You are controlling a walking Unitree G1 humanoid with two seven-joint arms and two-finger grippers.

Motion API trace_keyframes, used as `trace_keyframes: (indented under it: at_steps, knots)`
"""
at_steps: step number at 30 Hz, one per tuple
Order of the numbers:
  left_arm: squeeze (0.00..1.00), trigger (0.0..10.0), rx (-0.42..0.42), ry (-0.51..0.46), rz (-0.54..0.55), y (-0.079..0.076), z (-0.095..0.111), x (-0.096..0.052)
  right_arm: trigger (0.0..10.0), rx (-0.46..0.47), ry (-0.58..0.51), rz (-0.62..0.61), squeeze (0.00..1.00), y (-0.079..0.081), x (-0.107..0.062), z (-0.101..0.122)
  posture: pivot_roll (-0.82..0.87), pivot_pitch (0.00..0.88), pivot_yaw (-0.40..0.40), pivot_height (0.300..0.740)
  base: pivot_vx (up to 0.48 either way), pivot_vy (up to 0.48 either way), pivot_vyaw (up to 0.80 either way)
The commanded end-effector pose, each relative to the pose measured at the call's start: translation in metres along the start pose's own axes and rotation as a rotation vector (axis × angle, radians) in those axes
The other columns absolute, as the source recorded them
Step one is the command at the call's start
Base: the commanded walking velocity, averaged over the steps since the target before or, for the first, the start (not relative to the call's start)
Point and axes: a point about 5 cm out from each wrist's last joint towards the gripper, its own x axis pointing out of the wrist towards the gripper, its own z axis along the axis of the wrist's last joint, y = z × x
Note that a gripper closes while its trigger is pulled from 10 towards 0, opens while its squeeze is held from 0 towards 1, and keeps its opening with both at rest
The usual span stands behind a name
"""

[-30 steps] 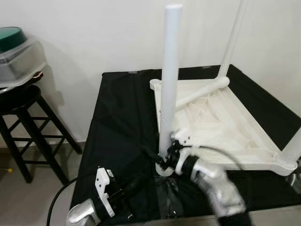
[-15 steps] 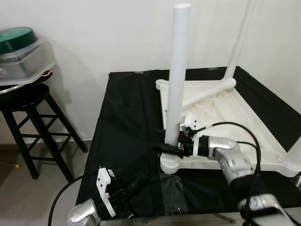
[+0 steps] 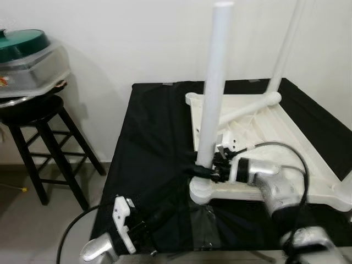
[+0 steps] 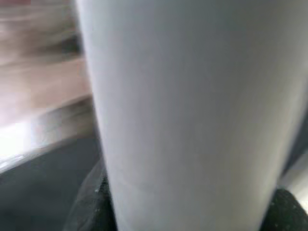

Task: Building children table

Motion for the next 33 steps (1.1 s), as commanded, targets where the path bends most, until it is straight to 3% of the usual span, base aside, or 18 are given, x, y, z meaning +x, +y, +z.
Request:
trace_keyframes:
  at_steps: [1,3,4,6,10,11,12,15,16,17,21,22,24,25,26,28,30,33]
  knots:
    - [0.00,10.0,0.002,-0.005,0.006,0.001,0.002,-0.002,0.0,0.080,0.218,-0.317,0.00,0.024,-0.027,-0.054,0.07,0.000,-0.029,0.740,0.000,0.000,0.00]
    - [0.00,10.0,0.002,-0.005,0.006,0.001,0.002,-0.002,0.0,0.080,0.218,-0.317,0.00,0.024,-0.027,-0.054,0.07,0.000,-0.029,0.740,0.000,0.000,0.00]
    - [0.00,10.0,0.005,0.000,0.004,0.002,0.002,-0.002,0.0,0.142,0.271,-0.304,0.00,0.037,-0.033,-0.069,0.04,0.000,-0.009,0.740,0.000,0.000,0.00]
    - [0.00,10.0,0.005,0.000,0.004,0.002,0.002,-0.002,0.0,0.142,0.271,-0.304,0.00,0.037,-0.033,-0.069,0.04,0.000,-0.009,0.740,0.000,0.000,0.00]
    - [0.00,10.0,0.004,-0.005,0.006,0.003,0.002,-0.001,0.0,0.054,0.251,-0.244,0.00,0.017,-0.029,-0.058,0.05,0.000,-0.024,0.740,0.000,0.000,0.00]
    - [0.00,10.0,0.005,-0.008,0.011,0.004,0.002,-0.001,2.2,0.037,0.240,-0.259,0.00,0.013,-0.028,-0.055,0.05,0.000,-0.025,0.740,0.000,0.000,0.00]
    - [0.00,10.0,0.007,-0.010,0.015,0.004,0.003,-0.001,10.0,0.038,0.228,-0.249,0.00,0.011,-0.026,-0.051,0.05,0.000,-0.022,0.740,0.000,0.000,0.00]
    - [0.00,10.0,0.009,-0.011,0.017,0.005,0.003,-0.001,10.0,0.038,0.219,-0.250,0.00,0.011,-0.025,-0.049,0.05,0.000,-0.022,0.740,0.000,0.000,0.00]
    - [0.00,10.0,0.010,-0.011,0.018,0.005,0.003,0.000,10.0,0.045,0.207,-0.216,0.21,0.011,-0.023,-0.045,0.05,0.000,-0.020,0.740,0.000,0.000,0.00]
    - [0.00,10.0,0.009,-0.009,0.015,0.005,0.003,0.000,10.0,0.095,0.165,-0.112,1.00,0.012,-0.017,-0.036,0.05,0.000,-0.020,0.740,0.000,0.000,0.00]
    - [0.00,10.0,0.008,-0.007,0.010,0.006,0.003,0.000,10.0,0.142,0.095,0.004,1.00,0.017,-0.009,-0.016,0.04,0.000,-0.012,0.740,0.000,0.000,0.00]
    - [0.00,10.0,0.006,-0.007,0.009,0.006,0.003,0.001,10.0,0.128,0.055,0.113,1.00,0.018,-0.007,-0.002,0.04,0.000,-0.010,0.740,0.000,0.000,0.00]
    - [0.00,10.0,0.006,-0.007,0.009,0.006,0.003,0.001,10.0,0.128,0.055,0.113,1.00,0.018,-0.007,-0.002,0.04,0.000,-0.010,0.740,0.000,0.000,0.00]
    - [0.00,10.0,0.005,-0.007,0.008,0.006,0.003,0.001,10.0,0.065,0.035,0.239,0.28,0.017,-0.007,0.010,0.05,0.000,-0.007,0.740,0.000,0.000,0.00]
    - [0.00,10.0,0.005,-0.006,0.007,0.006,0.003,0.002,10.0,0.001,0.037,0.372,0.00,0.014,-0.008,0.019,0.05,0.000,-0.003,0.740,0.000,0.000,0.00]
    - [0.00,10.0,0.005,-0.006,0.007,0.006,0.003,0.002,10.0,-0.039,0.048,0.450,0.00,0.011,-0.008,0.024,0.05,0.000,-0.003,0.740,0.000,0.000,0.00]
    - [0.00,10.0,0.008,-0.003,0.005,0.007,0.003,0.003,10.0,-0.088,0.081,0.605,0.00,-0.001,-0.003,0.034,0.07,0.000,-0.003,0.740,0.000,0.000,0.00]
    - [0.00,10.0,0.010,-0.001,0.004,0.007,0.002,0.003,10.0,-0.101,0.101,0.676,0.00,-0.009,0.003,0.040,0.08,0.000,-0.010,0.740,0.000,0.000,0.00]
